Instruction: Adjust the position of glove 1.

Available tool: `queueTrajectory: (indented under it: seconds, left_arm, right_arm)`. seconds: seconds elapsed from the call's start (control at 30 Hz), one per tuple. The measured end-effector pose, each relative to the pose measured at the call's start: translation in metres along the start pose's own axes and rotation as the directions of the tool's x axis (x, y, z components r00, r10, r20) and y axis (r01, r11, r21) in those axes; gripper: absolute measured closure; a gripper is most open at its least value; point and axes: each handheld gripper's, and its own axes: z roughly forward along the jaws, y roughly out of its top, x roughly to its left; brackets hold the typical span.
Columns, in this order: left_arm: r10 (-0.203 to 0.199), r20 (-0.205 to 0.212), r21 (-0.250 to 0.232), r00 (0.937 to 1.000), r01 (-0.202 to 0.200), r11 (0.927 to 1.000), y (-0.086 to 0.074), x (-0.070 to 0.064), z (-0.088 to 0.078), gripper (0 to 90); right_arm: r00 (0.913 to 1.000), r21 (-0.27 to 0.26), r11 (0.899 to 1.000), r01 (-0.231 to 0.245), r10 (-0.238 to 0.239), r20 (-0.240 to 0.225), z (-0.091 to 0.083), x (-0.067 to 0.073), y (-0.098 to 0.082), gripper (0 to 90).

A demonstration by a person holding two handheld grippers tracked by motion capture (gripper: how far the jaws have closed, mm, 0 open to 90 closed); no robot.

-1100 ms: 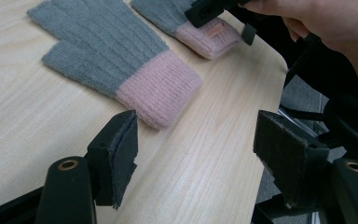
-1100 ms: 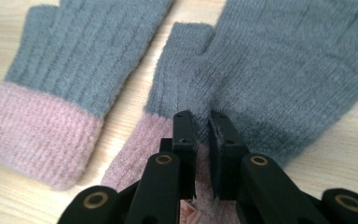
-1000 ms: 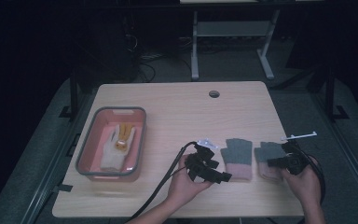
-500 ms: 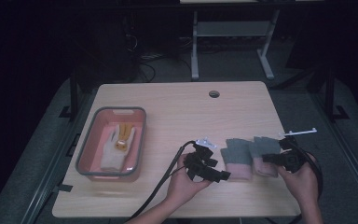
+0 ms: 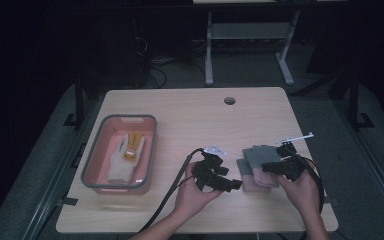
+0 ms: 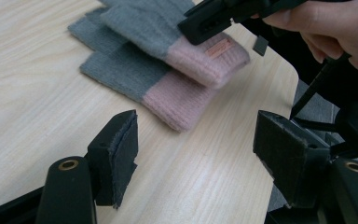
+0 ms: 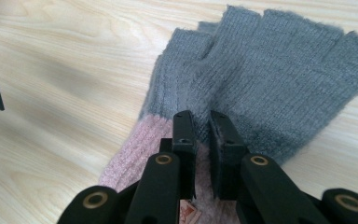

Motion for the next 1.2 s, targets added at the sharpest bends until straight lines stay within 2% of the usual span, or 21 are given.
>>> queueTrajectory:
  seconds: [0.27, 0.37, 0.63, 0.77, 0.93, 1.07, 1.2]
  left_arm:
    - [-0.010, -0.015, 0.001, 0.9998, 0.010, 1.0000, -0.003, 0.004, -0.004, 31.1]
    - [-0.011, -0.016, -0.002, 0.9998, 0.011, 0.9999, -0.003, 0.005, -0.004, 31.2]
    - [-0.011, -0.015, 0.006, 0.9998, 0.011, 0.9999, -0.004, 0.005, 0.000, 31.4]
    - [-0.022, -0.013, 0.012, 0.9997, 0.022, 0.9997, -0.005, 0.006, 0.005, 31.4]
    - [-0.040, -0.004, 0.010, 0.9992, 0.040, 0.9992, -0.004, 0.008, 0.010, 32.1]
    - [-0.064, 0.018, 0.006, 0.9978, 0.064, 0.9979, -0.002, 0.009, 0.015, 33.2]
    - [-0.086, 0.038, 0.008, 0.9955, 0.086, 0.9963, 0.002, 0.009, 0.022, 36.1]
  right_arm:
    - [0.9996, 0.030, 0.999, 0.026, -0.026, -0.005, 0.016, 0.013, 0.007, 81.8]
    - [0.9996, 0.049, 0.998, 0.028, -0.028, 0.008, 0.020, 0.015, 0.007, 81.7]
    - [0.9997, 0.059, 0.998, 0.023, -0.024, 0.011, 0.027, 0.016, 0.004, 81.0]
    - [0.9998, 0.061, 0.998, 0.020, -0.020, 0.009, 0.028, 0.015, 0.002, 77.5]
    - [1.0000, 0.045, 0.999, 0.005, -0.004, -0.004, 0.026, 0.013, 0.000, 70.4]
    - [1.0000, 0.017, 1.000, 0.002, -0.002, -0.008, 0.019, 0.009, -0.001, 68.5]
    - [0.9994, -0.007, 1.000, -0.031, 0.030, -0.016, 0.012, 0.001, -0.004, 64.7]
